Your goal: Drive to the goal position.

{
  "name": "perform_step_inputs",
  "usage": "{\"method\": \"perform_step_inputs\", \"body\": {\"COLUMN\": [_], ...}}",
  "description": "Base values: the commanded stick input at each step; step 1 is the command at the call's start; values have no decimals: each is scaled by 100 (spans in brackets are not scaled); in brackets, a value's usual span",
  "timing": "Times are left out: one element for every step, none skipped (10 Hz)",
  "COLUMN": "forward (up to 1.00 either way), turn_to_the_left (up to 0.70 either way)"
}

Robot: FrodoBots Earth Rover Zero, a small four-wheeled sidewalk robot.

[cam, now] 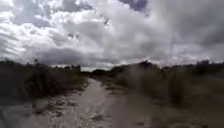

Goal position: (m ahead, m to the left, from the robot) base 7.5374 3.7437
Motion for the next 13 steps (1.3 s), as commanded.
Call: {"method": "perform_step_inputs", "body": {"forward": [69, 69, 69, 69, 69, 69, 69, 69, 69, 69, 69, 69, 69], "turn_to_the_left": [14, 14, 14, 14, 14, 7, 1, 1, 1, 1, 12, 9, 2]}}
